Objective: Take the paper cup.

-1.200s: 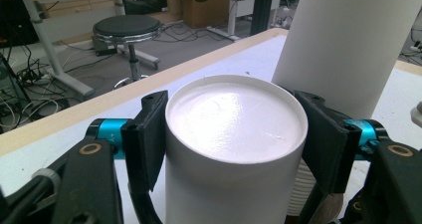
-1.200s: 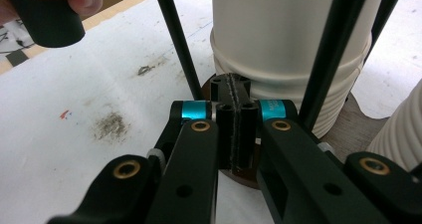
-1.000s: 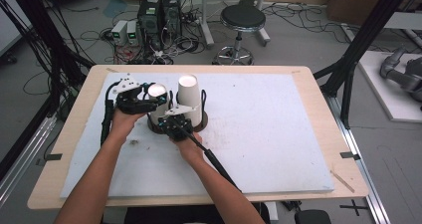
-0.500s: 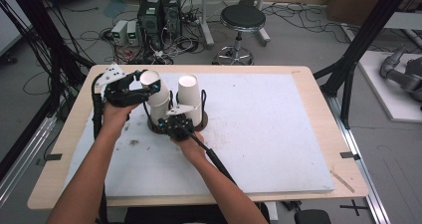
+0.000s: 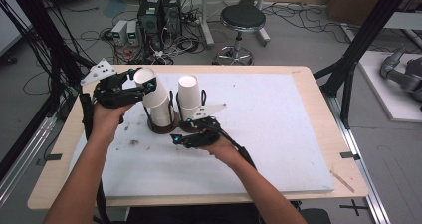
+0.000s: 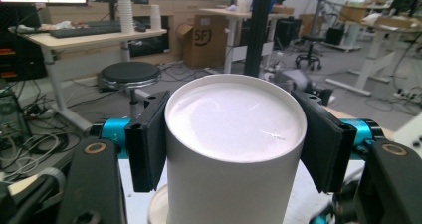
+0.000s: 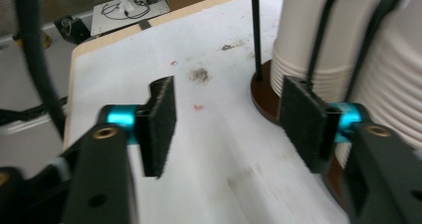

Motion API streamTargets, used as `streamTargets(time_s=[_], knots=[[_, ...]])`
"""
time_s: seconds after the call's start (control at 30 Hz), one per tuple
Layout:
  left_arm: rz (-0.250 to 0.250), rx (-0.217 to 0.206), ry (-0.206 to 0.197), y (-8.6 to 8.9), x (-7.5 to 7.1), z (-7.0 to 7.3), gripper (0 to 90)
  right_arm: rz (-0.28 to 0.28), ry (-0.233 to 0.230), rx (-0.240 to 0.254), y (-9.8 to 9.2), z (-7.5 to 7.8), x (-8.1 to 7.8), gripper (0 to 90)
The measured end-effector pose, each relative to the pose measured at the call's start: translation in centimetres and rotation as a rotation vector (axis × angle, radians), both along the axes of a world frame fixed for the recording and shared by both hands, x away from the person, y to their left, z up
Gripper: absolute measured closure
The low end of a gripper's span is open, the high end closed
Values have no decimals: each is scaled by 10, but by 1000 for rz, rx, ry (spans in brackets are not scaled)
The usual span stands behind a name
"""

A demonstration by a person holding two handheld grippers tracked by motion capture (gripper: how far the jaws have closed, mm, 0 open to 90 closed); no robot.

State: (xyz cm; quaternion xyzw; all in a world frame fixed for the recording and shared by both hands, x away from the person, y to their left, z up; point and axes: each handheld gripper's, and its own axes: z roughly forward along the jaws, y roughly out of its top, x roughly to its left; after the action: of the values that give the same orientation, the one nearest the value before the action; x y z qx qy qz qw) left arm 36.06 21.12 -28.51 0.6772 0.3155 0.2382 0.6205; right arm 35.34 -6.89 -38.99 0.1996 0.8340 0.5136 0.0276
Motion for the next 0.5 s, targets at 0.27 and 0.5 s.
streamTargets(time_s=[0.27,0.5], knots=[[-66,-9,12,-5,-25,0,355,-53,-74,-14,-84,11,-6,312],[-155,14,-8,-25,-36,-19,355,-232,-155,-23,-151,6,-8,227]])
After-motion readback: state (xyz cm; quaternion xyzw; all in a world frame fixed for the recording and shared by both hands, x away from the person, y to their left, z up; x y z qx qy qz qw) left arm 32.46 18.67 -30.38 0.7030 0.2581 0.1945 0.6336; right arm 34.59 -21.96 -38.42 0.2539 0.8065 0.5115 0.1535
